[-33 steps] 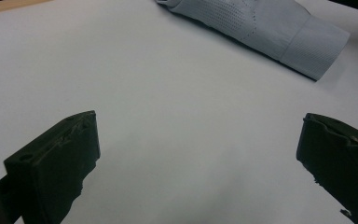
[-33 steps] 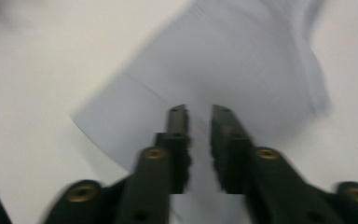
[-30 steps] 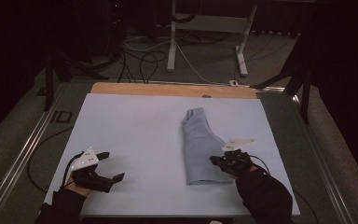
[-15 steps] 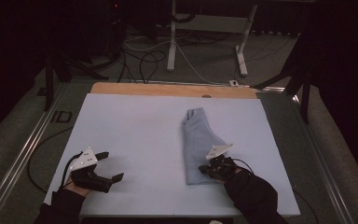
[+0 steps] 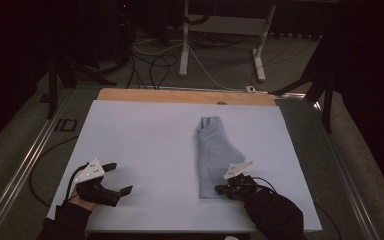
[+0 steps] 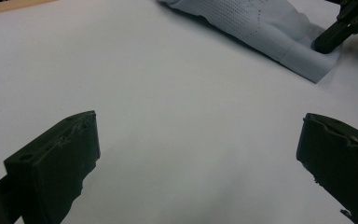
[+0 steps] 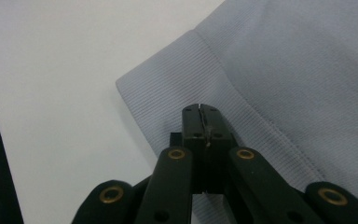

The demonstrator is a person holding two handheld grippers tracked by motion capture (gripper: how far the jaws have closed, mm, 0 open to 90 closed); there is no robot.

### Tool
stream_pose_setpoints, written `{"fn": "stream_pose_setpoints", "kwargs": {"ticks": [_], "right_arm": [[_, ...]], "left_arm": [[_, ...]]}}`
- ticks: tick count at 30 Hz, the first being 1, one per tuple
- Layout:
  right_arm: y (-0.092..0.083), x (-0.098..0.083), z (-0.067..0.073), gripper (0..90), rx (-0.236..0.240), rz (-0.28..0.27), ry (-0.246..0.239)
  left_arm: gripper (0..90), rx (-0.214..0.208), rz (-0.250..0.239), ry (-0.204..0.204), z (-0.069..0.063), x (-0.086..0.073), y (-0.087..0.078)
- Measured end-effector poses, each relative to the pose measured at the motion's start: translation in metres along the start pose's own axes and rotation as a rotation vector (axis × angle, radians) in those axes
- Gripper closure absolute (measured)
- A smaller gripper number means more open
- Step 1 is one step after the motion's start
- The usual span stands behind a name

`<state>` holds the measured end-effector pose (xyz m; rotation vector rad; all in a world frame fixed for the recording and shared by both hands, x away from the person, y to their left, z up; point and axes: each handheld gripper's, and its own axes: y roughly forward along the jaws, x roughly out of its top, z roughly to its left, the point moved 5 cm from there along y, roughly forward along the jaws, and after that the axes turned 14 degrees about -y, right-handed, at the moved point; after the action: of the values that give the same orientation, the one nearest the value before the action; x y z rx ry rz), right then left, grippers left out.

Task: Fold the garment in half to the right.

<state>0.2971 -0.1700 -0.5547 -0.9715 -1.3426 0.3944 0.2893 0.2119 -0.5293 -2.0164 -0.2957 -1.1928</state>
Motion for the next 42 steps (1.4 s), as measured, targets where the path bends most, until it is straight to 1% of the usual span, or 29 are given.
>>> {"fn": "stream_pose_setpoints", "kwargs": {"ticks": [2, 3, 5, 6, 7, 8, 9, 10, 12, 13, 14, 15, 16, 17, 18, 20, 22, 23, 25, 27, 28, 30, 31, 32, 33, 34, 37, 38, 42], "right_arm": [[0.001, 0.0, 0.0, 90.0, -0.003, -0.001, -0.017], [0.001, 0.0, 0.0, 90.0, 0.001, 0.0, -0.013], [0.001, 0.0, 0.0, 90.0, -0.002, -0.007, -0.026], [0.001, 0.0, 0.0, 90.0, -0.002, -0.007, -0.026], [0.001, 0.0, -0.001, 90.0, 0.001, -0.017, -0.012], [0.001, 0.0, -0.001, 89.8, 0.001, -0.015, -0.009], [0.0, 0.001, -0.002, 87.6, -0.005, -0.017, -0.033], [0.0, 0.003, -0.002, 84.8, -0.006, -0.024, -0.025], [-0.002, 0.006, -0.004, 82.0, -0.005, -0.029, -0.039], [-0.003, 0.008, -0.004, 80.9, -0.004, -0.038, -0.025], [-0.004, 0.011, -0.005, 77.0, -0.003, -0.048, -0.028], [-0.006, 0.014, -0.006, 70.1, -0.008, -0.055, -0.038], [-0.008, 0.017, -0.007, 65.3, -0.011, -0.066, -0.043], [-0.009, 0.02, -0.009, 63.3, -0.018, -0.082, -0.037], [-0.011, 0.023, -0.011, 59.1, -0.019, -0.096, -0.033], [-0.014, 0.029, -0.012, 58.5, -0.022, -0.108, -0.052], [-0.016, 0.034, -0.014, 54.8, -0.027, -0.123, -0.066], [-0.016, 0.036, -0.015, 52.3, -0.024, -0.127, -0.064], [-0.016, 0.04, -0.018, 42.2, -0.028, -0.14, -0.06], [-0.016, 0.043, -0.021, 32.0, -0.032, -0.154, -0.054], [-0.016, 0.043, -0.023, 25.5, -0.03, -0.159, -0.041], [-0.016, 0.044, -0.026, 16.6, -0.013, -0.186, -0.014], [-0.016, 0.044, -0.026, 16.6, -0.013, -0.186, -0.014], [-0.017, 0.044, -0.028, 11.8, 0.017, -0.21, -0.013], [-0.017, 0.044, -0.028, 11.8, 0.017, -0.21, -0.013], [-0.017, 0.044, -0.032, 9.0, 0.014, -0.215, -0.005], [-0.019, 0.045, -0.037, 8.9, 0.008, -0.227, -0.008], [-0.02, 0.045, -0.039, 8.8, -0.004, -0.235, -0.01], [-0.025, 0.045, -0.047, 8.6, -0.06, -0.258, -0.019]], "left_arm": [[0.3, -0.002, -0.004, -0.005, 0.0, 0.0, 0.0], [0.3, -0.002, -0.004, -0.005, 0.0, 0.0, 0.0], [0.3, -0.004, -0.001, 0.002, -0.001, 0.0, 0.0], [0.3, -0.004, -0.001, 0.002, -0.001, 0.0, 0.0], [0.3, -0.004, -0.003, -0.003, -0.001, 0.0, 0.0], [0.3, -0.004, -0.002, -0.001, -0.001, 0.0, 0.0], [0.4, -0.005, 0.0, 0.002, -0.001, 0.0, 0.0], [0.3, -0.004, -0.001, 0.003, -0.001, 0.0, 0.0], [0.3, -0.004, -0.005, -0.002, -0.001, 0.001, 0.0], [0.3, -0.004, -0.005, 0.0, -0.001, 0.001, -0.001], [0.3, -0.004, -0.003, 0.003, -0.001, 0.001, -0.001], [0.3, -0.004, -0.003, 0.003, -0.001, 0.001, -0.001], [0.4, -0.004, -0.004, 0.002, -0.001, 0.001, -0.001], [0.3, -0.004, -0.006, -0.002, -0.001, 0.001, -0.001], [0.3, -0.005, -0.006, 0.0, -0.001, 0.001, -0.001], [0.3, -0.005, -0.003, 0.006, -0.001, 0.001, -0.002], [0.3, -0.007, -0.002, 0.001, -0.001, 0.001, -0.002], [0.3, -0.007, -0.003, 0.001, -0.001, 0.001, -0.002], [0.3, -0.006, 0.0, 0.006, -0.001, 0.0, -0.002], [0.3, -0.008, -0.002, 0.001, -0.001, 0.0, -0.001], [0.3, -0.008, -0.004, 0.0, -0.001, 0.001, -0.002], [0.3, -0.009, -0.001, 0.006, -0.001, 0.0, -0.002], [0.3, -0.009, -0.001, 0.006, -0.001, 0.0, -0.002], [0.3, -0.011, -0.003, 0.002, -0.001, 0.001, -0.002], [0.3, -0.011, -0.003, 0.002, -0.001, 0.001, -0.002], [0.3, -0.013, -0.004, -0.001, -0.001, 0.001, -0.002], [0.3, -0.013, -0.001, 0.005, -0.001, 0.001, -0.002], [0.3, -0.013, -0.007, -0.002, -0.001, 0.001, -0.002], [0.3, -0.013, -0.006, 0.001, -0.001, 0.001, -0.003]]}}
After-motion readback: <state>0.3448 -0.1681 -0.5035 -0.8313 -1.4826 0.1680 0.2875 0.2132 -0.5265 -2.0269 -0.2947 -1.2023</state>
